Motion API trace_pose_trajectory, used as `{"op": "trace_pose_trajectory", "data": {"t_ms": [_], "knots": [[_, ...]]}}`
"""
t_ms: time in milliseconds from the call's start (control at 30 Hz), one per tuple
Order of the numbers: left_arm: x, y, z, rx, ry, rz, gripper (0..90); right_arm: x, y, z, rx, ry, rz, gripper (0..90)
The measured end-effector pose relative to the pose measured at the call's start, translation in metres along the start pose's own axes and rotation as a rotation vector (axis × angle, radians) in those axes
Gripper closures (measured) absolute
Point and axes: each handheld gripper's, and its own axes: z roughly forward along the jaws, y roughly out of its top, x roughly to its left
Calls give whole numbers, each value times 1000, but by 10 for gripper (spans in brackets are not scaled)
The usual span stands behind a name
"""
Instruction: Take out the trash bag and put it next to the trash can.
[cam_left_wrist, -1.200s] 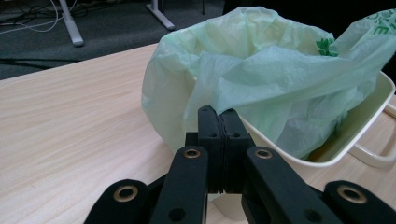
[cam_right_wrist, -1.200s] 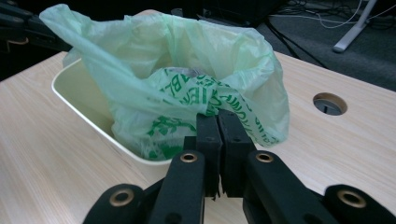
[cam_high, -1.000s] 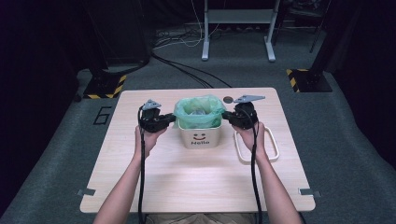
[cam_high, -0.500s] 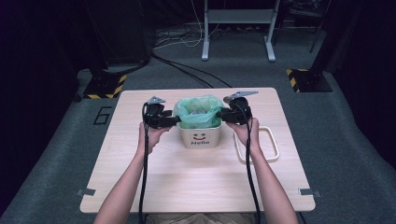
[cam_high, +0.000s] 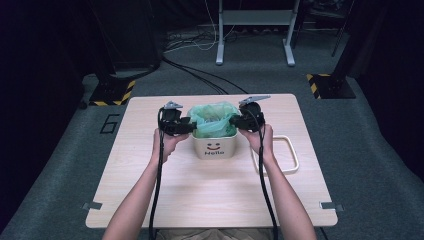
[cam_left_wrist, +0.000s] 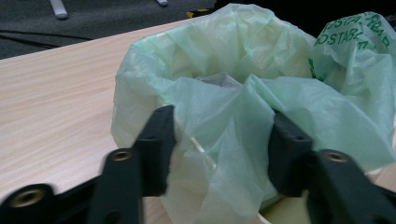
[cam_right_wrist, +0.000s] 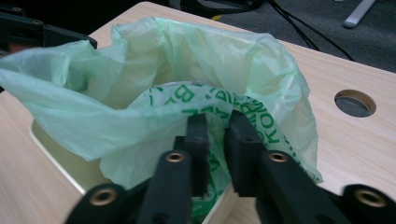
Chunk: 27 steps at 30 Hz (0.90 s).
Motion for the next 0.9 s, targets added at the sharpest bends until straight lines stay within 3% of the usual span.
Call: {"op": "trace_pose_trajectory", "data": {"t_ms": [133,333,533,733,800,900], "knots": [[1,-1,-1,-14,33,-16,679,1,0,1,-5,-14,3,892],[6,0,-5,-50,44,-40,891,-1,2,-1,-18,-13,21,900],[2,9,-10,-70,27,-28,894,-2,10,-9,-50,29,53,900],[-6,12,-10,-85,-86,-30,880,1,21,-16,-70,50,59,900],[-7,11,-9,-92,-160,-36,789,2,24,-17,-76,58,59,900],[-10,11,-6,-87,-213,-18,677,5,29,-17,-78,63,56,900]]}}
